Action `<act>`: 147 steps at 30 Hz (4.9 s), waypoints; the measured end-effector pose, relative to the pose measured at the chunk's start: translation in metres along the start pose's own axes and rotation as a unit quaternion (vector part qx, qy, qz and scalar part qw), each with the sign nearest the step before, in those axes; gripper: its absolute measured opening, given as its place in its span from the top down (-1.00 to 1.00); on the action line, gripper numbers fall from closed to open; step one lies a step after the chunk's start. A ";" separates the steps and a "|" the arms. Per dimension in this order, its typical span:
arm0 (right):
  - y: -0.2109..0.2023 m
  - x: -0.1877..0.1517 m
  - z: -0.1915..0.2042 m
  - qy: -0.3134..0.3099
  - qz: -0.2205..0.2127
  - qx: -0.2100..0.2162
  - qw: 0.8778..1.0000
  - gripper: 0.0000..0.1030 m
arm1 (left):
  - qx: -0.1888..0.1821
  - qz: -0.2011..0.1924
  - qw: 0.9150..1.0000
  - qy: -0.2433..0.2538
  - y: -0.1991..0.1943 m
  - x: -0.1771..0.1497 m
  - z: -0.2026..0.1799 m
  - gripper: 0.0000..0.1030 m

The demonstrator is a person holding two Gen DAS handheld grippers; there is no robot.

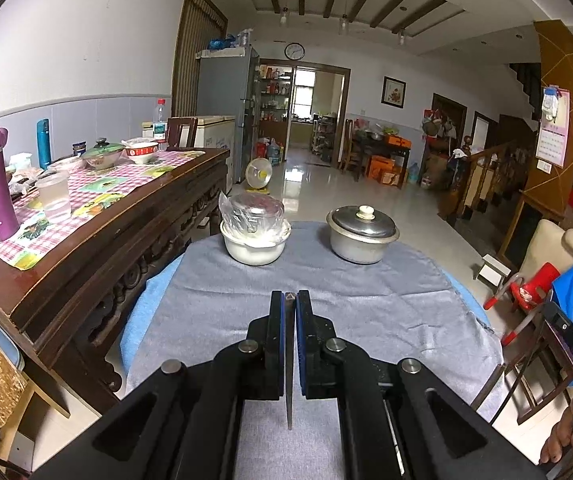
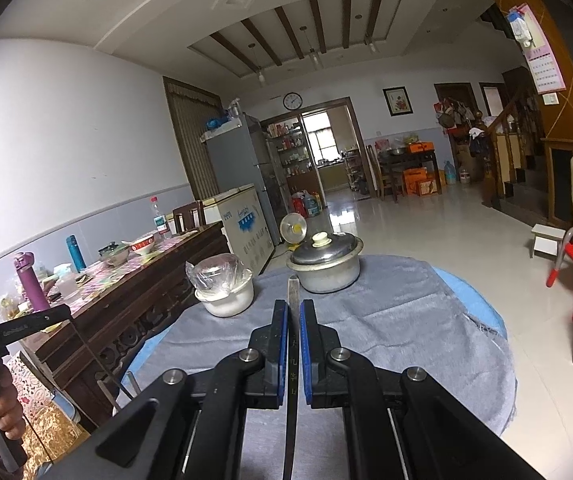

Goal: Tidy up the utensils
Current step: 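Lift both held chopsticks and carry them toward the metal holder, then lower both tools over the metal holder, chopsticks pointing into it, then open the left tool to drop its chopstick while the right tool releases its chopstick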

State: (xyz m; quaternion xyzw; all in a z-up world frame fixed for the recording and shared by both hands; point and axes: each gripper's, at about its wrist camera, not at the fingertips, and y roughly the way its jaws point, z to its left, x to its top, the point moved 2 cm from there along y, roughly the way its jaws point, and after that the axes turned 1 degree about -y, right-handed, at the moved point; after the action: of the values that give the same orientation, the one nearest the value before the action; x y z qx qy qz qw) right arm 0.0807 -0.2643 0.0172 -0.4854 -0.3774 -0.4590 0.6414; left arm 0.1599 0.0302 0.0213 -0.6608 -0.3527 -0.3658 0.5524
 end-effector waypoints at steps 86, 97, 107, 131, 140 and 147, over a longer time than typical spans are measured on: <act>-0.009 0.002 0.072 -0.049 -0.048 0.038 0.997 0.87 | -0.130 -0.008 0.991 0.031 -0.077 -0.008 -0.080 0.90; -0.003 -0.004 0.068 -0.045 -0.040 0.039 0.997 0.87 | -0.128 0.011 0.991 0.026 -0.064 -0.011 -0.079 0.90; -0.004 -0.008 0.069 -0.041 -0.040 0.040 0.998 0.87 | -0.127 0.023 0.991 0.018 -0.053 -0.012 -0.079 0.90; -0.001 -0.025 0.073 -0.042 -0.020 0.048 0.998 0.87 | -0.116 0.051 0.992 0.004 -0.035 -0.027 -0.073 0.90; 0.000 -0.037 0.077 -0.047 -0.005 0.052 0.998 0.87 | -0.105 0.070 0.992 0.005 -0.037 -0.039 -0.067 0.90; -0.004 -0.040 0.075 -0.041 -0.001 0.052 0.998 0.86 | -0.092 0.077 0.993 0.014 -0.040 -0.045 -0.068 0.90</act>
State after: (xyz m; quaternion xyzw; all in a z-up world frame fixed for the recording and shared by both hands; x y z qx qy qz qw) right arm 0.0622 -0.1834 -0.0005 -0.4696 -0.4271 -0.4195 0.6489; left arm 0.0966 -0.0346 0.0090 -0.7290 -0.2580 -0.3625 0.5202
